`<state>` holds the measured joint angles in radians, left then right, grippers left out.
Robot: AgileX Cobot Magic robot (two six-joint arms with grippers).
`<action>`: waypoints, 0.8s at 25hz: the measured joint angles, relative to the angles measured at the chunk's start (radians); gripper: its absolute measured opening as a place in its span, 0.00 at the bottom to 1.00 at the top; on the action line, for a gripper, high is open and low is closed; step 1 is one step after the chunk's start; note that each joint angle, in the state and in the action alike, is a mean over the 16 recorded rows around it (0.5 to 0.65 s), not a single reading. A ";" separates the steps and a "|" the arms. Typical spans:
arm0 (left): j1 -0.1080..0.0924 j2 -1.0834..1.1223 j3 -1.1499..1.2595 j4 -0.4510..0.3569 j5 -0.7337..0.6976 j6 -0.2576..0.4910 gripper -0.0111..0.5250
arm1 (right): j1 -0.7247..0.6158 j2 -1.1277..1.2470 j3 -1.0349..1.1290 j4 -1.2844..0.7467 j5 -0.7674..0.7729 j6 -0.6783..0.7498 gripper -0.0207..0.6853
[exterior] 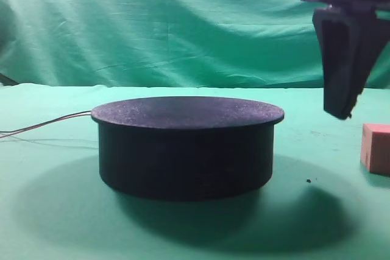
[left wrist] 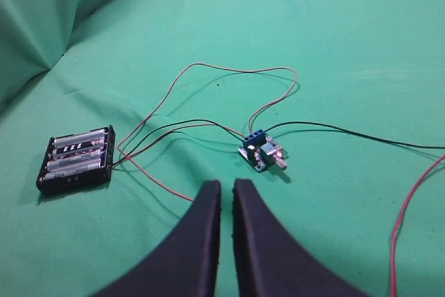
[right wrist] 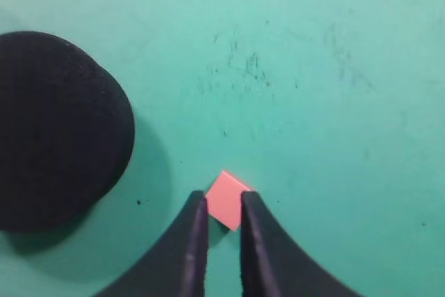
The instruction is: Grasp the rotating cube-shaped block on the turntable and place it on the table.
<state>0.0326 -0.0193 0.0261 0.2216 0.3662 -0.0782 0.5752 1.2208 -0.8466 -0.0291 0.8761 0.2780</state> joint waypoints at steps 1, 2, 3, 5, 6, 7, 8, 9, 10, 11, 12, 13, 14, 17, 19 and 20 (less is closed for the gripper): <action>0.000 0.000 0.000 0.000 0.000 0.000 0.02 | 0.000 -0.037 -0.002 -0.004 0.013 0.003 0.30; 0.000 0.000 0.000 0.000 0.000 0.000 0.02 | 0.000 -0.075 0.000 -0.007 0.023 0.006 0.25; 0.000 0.000 0.000 0.000 0.000 0.000 0.02 | 0.000 -0.113 0.005 -0.010 0.030 0.008 0.21; 0.000 0.000 0.000 0.000 0.000 0.000 0.02 | 0.000 -0.189 0.025 -0.012 0.037 0.011 0.12; 0.000 0.000 0.000 0.000 0.000 0.000 0.02 | 0.000 -0.225 0.038 -0.012 0.037 0.012 0.09; 0.000 0.000 0.000 0.000 0.000 0.000 0.02 | 0.000 -0.260 0.052 -0.012 0.034 0.012 0.07; 0.000 0.000 0.000 0.000 0.000 0.000 0.02 | 0.000 -0.293 0.066 -0.010 0.030 0.013 0.05; 0.000 0.000 0.000 0.000 0.000 0.000 0.02 | 0.000 -0.324 0.080 -0.008 0.025 0.013 0.04; 0.000 0.000 0.000 0.000 0.000 0.000 0.02 | 0.000 -0.354 0.094 -0.006 0.018 0.013 0.03; 0.000 0.000 0.000 0.000 0.000 0.000 0.02 | 0.000 -0.381 0.108 -0.003 0.011 0.014 0.03; 0.000 0.000 0.000 0.000 0.000 0.000 0.02 | 0.000 -0.406 0.122 -0.001 0.003 0.014 0.03; 0.000 0.000 0.000 0.000 0.000 0.000 0.02 | 0.000 -0.429 0.136 0.000 -0.006 0.014 0.03; 0.000 0.000 0.000 0.000 0.000 0.000 0.02 | 0.000 -0.450 0.149 0.000 -0.016 0.014 0.03; 0.000 0.000 0.000 0.000 0.000 0.000 0.02 | 0.000 -0.498 0.184 -0.005 -0.049 0.006 0.03; 0.000 0.000 0.000 0.000 0.000 0.000 0.02 | 0.000 -0.520 0.199 -0.013 -0.071 -0.008 0.03; 0.000 0.000 0.000 0.000 0.000 0.000 0.02 | 0.000 -0.528 0.203 -0.017 -0.083 -0.020 0.03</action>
<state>0.0326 -0.0193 0.0261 0.2216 0.3662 -0.0782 0.5752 0.6925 -0.6432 -0.0461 0.7934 0.2584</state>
